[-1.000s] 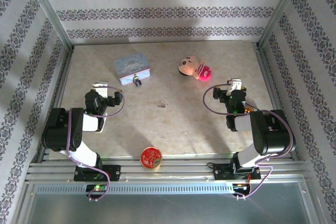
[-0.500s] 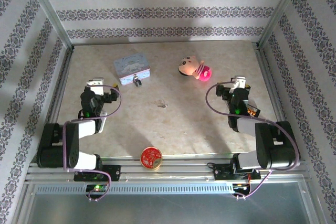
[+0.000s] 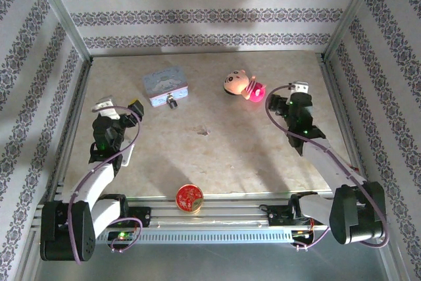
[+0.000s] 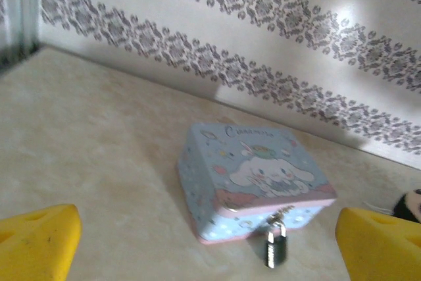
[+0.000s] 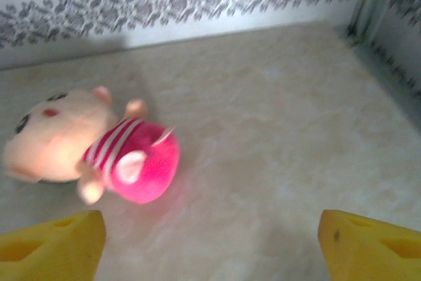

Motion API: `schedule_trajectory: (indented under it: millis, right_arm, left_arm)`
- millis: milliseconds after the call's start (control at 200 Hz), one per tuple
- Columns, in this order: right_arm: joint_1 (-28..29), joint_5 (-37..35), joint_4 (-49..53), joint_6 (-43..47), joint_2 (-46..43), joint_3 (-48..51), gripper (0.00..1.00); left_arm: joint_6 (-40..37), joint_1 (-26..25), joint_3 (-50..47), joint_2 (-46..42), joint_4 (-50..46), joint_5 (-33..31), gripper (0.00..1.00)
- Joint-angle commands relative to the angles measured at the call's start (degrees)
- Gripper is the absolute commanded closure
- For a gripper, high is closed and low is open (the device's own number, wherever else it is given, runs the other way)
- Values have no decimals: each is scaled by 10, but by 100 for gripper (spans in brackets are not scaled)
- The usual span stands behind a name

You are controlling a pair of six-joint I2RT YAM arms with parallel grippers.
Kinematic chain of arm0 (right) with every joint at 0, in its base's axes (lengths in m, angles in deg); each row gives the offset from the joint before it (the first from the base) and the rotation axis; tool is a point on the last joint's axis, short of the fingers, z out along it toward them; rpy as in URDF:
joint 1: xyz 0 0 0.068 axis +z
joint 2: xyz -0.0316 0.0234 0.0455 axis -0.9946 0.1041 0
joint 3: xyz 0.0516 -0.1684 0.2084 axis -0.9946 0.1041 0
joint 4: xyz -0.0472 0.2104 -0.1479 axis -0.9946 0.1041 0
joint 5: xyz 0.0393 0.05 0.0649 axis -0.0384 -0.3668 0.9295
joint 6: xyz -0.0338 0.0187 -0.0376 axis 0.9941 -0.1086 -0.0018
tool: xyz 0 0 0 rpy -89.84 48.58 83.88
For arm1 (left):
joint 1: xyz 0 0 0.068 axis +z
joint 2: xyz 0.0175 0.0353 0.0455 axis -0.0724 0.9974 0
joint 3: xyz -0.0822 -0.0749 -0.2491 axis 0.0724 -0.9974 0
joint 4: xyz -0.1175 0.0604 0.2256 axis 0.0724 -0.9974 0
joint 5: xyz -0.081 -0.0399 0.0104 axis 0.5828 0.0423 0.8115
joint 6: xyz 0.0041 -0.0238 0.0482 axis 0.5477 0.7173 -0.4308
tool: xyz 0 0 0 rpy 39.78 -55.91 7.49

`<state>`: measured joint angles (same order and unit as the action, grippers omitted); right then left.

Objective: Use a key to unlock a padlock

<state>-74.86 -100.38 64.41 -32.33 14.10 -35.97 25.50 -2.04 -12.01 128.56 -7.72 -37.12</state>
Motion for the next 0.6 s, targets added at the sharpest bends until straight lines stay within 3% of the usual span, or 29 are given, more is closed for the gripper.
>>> schedule_trajectory:
  millis: [0,220,410,595]
  right_arm:
    - [44,13,142,-67,18,-42,21]
    - [138,52,234,-155,94,-110,34]
    - [198,140,210,-226,174,-137,44]
    - [229,218,167,-284,256,-167,58]
  left_arm:
    - [88,-41,15,9,-21,10,1]
    - [110,-150,33,64,-9,-39,1]
    - [141,-153,37,125,35,-21,1]
    - [141,-153,67,156,10,-8,1]
